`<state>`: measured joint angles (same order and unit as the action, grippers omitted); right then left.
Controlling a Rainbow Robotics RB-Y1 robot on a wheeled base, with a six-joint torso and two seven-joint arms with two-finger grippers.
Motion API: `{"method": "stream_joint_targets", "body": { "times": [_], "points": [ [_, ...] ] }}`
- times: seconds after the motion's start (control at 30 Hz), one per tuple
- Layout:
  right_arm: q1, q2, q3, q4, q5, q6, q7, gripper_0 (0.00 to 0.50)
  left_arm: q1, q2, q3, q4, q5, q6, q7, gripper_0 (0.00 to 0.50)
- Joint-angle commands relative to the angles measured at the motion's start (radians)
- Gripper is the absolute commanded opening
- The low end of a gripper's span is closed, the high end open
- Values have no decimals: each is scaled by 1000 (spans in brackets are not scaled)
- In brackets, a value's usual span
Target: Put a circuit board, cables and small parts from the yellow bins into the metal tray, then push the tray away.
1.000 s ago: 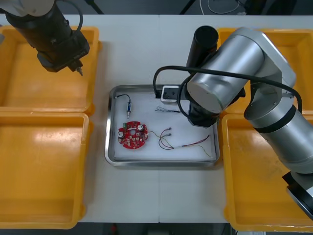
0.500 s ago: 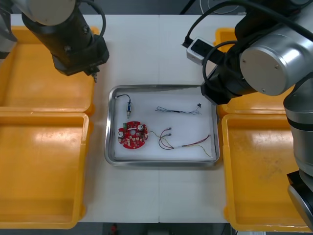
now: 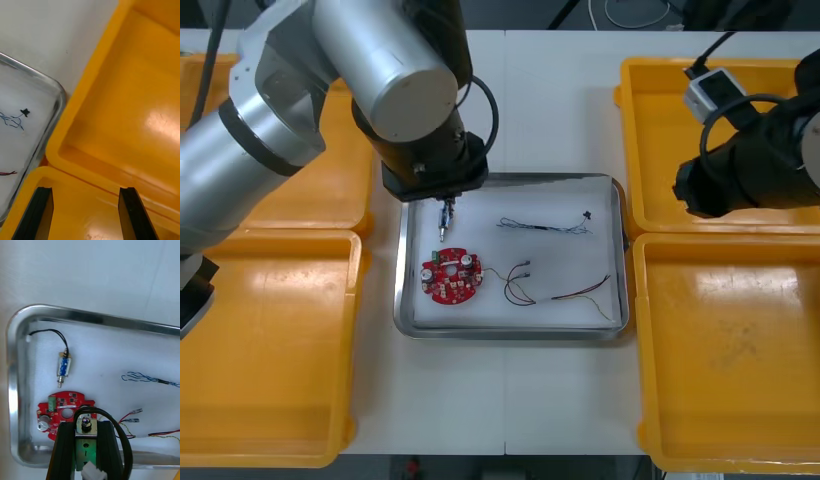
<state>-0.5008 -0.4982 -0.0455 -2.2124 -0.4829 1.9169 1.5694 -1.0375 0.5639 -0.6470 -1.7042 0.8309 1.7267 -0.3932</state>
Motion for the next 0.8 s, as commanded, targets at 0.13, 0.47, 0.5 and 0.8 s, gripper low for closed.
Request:
{"method": "stream_joint_targets", "body": {
  "times": [0.13,0.47,0.5,0.8],
  "points": [
    [117,-52,-194,-55,-51,3,-48,500,-52,-53,-105,49,-47,-90,48,0],
    [255,-52,-321,-75,-46,3,-83,500,-52,-82,-204,209,-104,-243,27,1],
    [272,-52,-333,-79,-48,3,-89,500,-52,-84,-215,221,-105,-259,25,1],
    [373,-26,-370,-119,-74,3,-120,500,-50,-85,-247,241,-110,-297,31,403]
  ]
}}
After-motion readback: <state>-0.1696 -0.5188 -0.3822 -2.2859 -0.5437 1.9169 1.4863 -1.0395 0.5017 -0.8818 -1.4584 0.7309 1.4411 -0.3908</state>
